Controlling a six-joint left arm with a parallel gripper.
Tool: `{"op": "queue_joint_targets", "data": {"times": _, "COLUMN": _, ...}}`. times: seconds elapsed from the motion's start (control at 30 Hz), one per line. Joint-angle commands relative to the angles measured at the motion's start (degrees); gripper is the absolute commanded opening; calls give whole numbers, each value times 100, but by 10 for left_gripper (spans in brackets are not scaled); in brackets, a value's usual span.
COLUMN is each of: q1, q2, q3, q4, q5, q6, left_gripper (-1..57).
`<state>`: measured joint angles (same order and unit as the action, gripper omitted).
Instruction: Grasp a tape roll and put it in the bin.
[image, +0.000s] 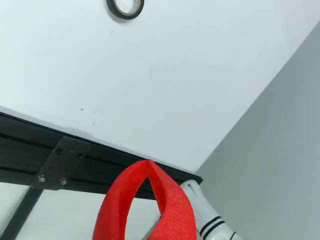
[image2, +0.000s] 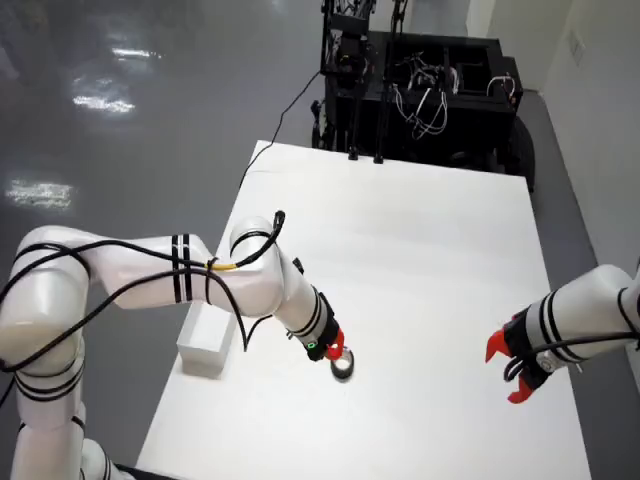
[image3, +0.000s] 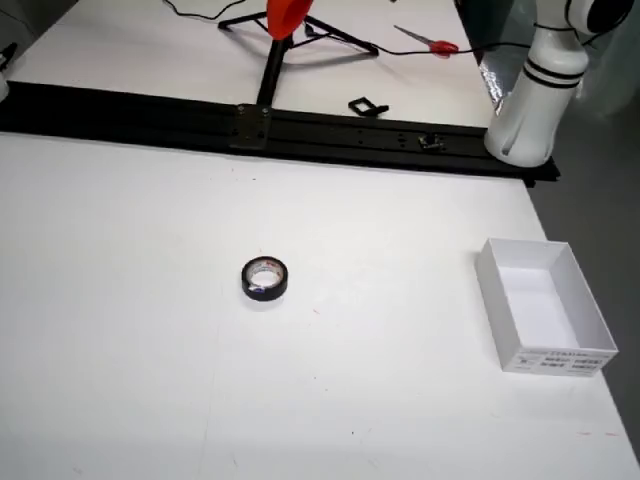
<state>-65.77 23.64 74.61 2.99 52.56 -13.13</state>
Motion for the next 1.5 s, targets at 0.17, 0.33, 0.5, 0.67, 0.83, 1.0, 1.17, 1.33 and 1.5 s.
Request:
{"op": "queue_joint_targets", "data": {"times": 0.17, "q1": 240, "q2": 0, "q3": 0, "q4": 27, "q5": -237, "q6": -436, "left_gripper": -3}}
{"op": "queue_joint_targets", "data": {"times": 0.33, "q1": 267, "q2": 0, "q3": 0, "q4": 27, "q5": -237, "q6": -462, "left_gripper": -3}}
{"op": "queue_joint_targets", "data": {"times": 0.5, "q1": 425, "q2": 35, "q3": 0, "q4": 35, "q5": -307, "q6": -735, "left_gripper": 17}}
{"op": "queue_joint_targets", "data": {"times": 0.67, "q1": 618, "q2": 404, "q3": -26, "q4": 44, "q5": -562, "q6": -989, "left_gripper": 48}}
{"op": "queue_joint_targets", "data": {"times": 0.83, "q1": 838, "q2": 1529, "q3": -553, "q4": 53, "q5": -474, "q6": -1367, "left_gripper": 141}}
{"op": "queue_joint_targets", "data": {"times": 1.0, "q1": 820, "q2": 2760, "q3": -1714, "q4": 53, "q5": -202, "q6": -1236, "left_gripper": 182}}
{"op": "queue_joint_targets", "data": {"times": 1.17, "q1": 1014, "q2": 3287, "q3": -2285, "q4": 53, "q5": -263, "q6": -1323, "left_gripper": 178}}
{"op": "queue_joint_targets", "data": {"times": 1.33, "q1": 1277, "q2": 3647, "q3": -2364, "q4": 44, "q5": -404, "q6": -1403, "left_gripper": 178}}
{"op": "queue_joint_targets", "data": {"times": 1.5, "q1": 1444, "q2": 4060, "q3": -2592, "q4": 53, "q5": -545, "q6": -1411, "left_gripper": 178}}
